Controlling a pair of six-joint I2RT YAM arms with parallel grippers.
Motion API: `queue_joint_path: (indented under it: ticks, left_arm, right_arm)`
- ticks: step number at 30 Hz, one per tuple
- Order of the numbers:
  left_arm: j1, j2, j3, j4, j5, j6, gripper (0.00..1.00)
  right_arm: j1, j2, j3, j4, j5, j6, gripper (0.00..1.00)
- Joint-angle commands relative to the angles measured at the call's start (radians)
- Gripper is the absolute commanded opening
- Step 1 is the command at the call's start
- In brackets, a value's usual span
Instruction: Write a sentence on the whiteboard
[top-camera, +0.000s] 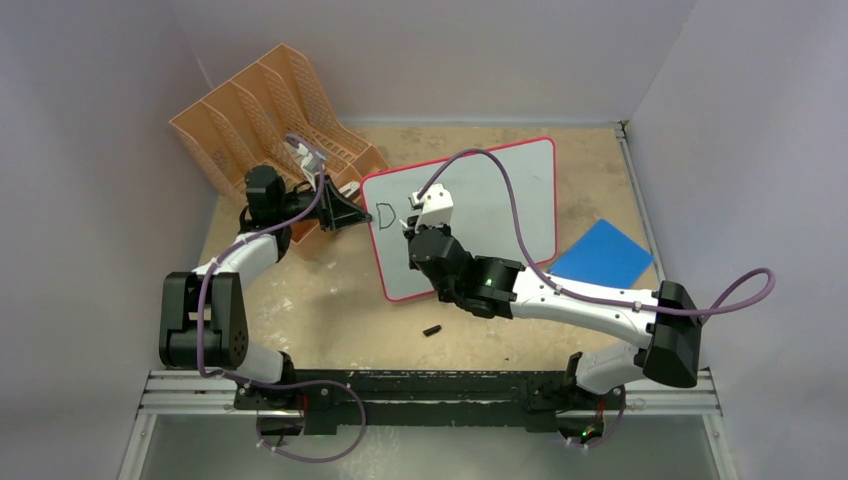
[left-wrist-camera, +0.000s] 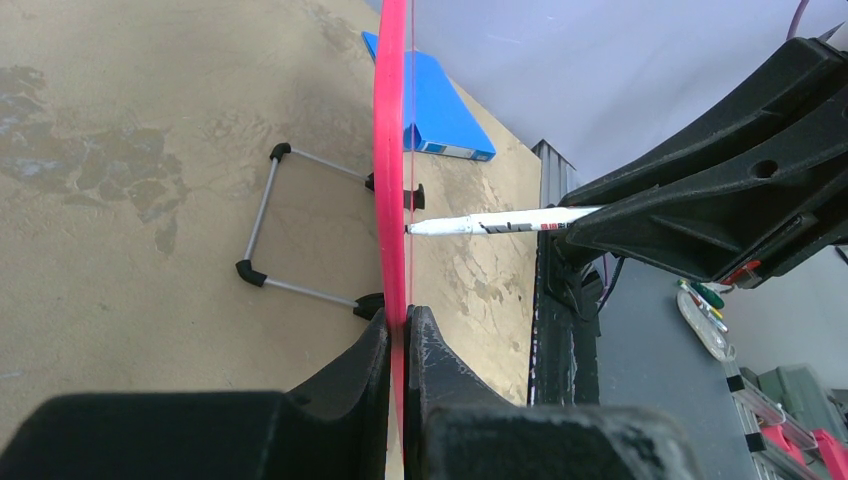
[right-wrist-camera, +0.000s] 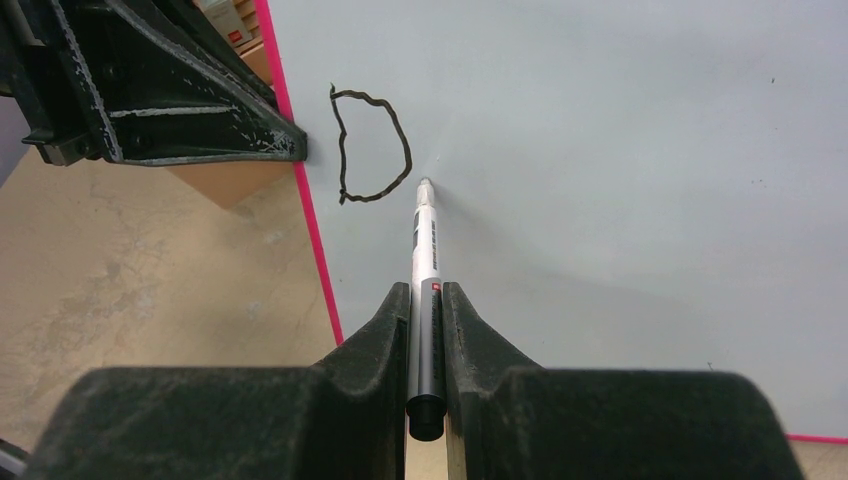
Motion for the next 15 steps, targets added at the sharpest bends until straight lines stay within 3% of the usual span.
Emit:
queue_joint_path:
  ticks: [1, 15]
  left_arm:
    - [-0.005, -0.033, 0.008, 0.034, 0.026, 0.024, 0.0]
    - [-0.006, -0.032, 0.008, 0.031, 0.025, 0.027, 0.0]
  right_arm:
    - [-0.009, -0.005, 0.036, 0.035, 0.012, 0.002, 0.0]
    - [-0.009, -0.038, 0.044, 0.077, 0.009, -0.011, 0.0]
